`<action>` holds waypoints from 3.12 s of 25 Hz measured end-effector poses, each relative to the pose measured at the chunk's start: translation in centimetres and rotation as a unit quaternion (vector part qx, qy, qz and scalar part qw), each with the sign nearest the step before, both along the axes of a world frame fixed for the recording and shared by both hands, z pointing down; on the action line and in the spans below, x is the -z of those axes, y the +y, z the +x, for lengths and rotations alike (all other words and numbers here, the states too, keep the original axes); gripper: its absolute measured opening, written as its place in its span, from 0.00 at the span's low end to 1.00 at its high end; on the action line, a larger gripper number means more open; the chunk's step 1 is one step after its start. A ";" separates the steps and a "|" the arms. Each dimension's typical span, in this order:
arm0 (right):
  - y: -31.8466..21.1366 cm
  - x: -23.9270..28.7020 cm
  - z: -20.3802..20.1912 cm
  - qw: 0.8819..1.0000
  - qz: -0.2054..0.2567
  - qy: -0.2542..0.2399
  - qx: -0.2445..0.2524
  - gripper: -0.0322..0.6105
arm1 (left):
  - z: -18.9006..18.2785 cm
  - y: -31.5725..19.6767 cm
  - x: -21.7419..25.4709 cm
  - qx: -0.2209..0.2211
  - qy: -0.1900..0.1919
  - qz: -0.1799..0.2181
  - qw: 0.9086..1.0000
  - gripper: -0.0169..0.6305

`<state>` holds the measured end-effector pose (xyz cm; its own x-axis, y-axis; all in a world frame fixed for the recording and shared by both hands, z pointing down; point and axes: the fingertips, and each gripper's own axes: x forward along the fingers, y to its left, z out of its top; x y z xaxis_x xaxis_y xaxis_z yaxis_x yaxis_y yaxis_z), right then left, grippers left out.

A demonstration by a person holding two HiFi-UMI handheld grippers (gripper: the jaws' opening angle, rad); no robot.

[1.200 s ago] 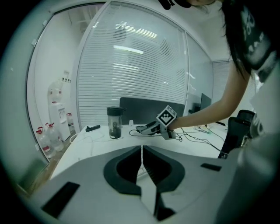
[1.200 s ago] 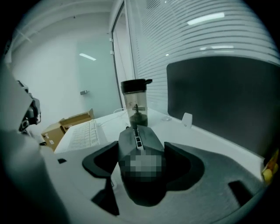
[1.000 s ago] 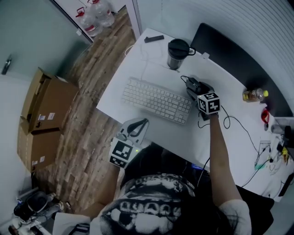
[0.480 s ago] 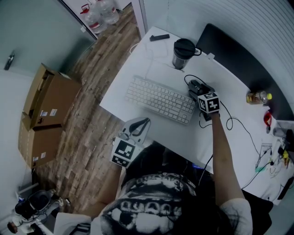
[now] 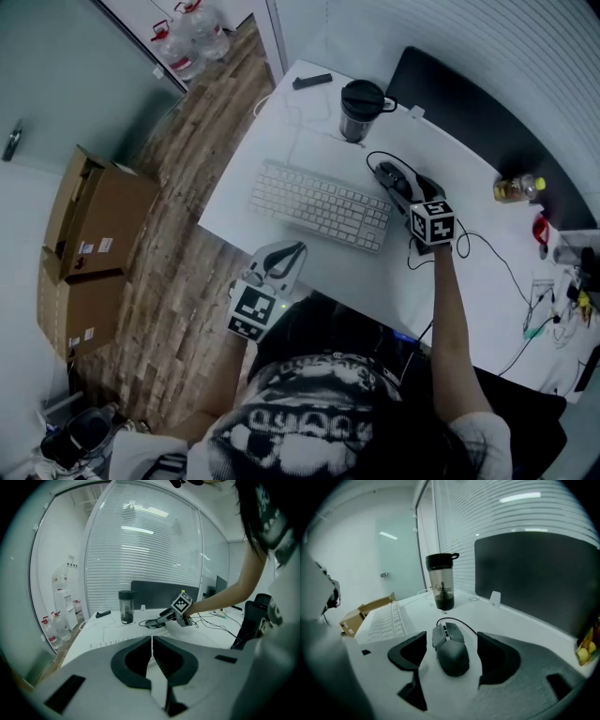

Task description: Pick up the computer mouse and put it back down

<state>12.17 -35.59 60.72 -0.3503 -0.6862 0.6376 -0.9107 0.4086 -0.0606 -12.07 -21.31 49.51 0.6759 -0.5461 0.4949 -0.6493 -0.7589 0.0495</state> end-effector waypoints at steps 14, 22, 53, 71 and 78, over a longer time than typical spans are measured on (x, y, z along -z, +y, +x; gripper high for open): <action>15.1 5.3 0.5 0.988 0.053 -0.089 -0.114 0.44 | 7.0 2.6 1.4 -0.109 0.026 0.013 0.994 0.04; 20.4 7.8 1.3 0.980 0.077 -0.090 -0.158 0.39 | 10.6 5.1 1.6 -0.168 0.040 0.008 0.985 0.04; 39.0 13.8 7.1 0.954 0.164 -0.099 -0.230 0.20 | 22.2 20.8 3.3 -0.285 0.038 0.026 0.957 0.04; 53.0 16.4 4.9 0.954 0.204 -0.149 -0.162 0.08 | 20.8 36.3 5.8 -0.213 0.010 0.051 0.976 0.04; 55.3 16.1 3.7 0.954 0.204 -0.159 -0.152 0.04 | 20.2 38.4 5.6 -0.206 0.000 0.055 0.977 0.04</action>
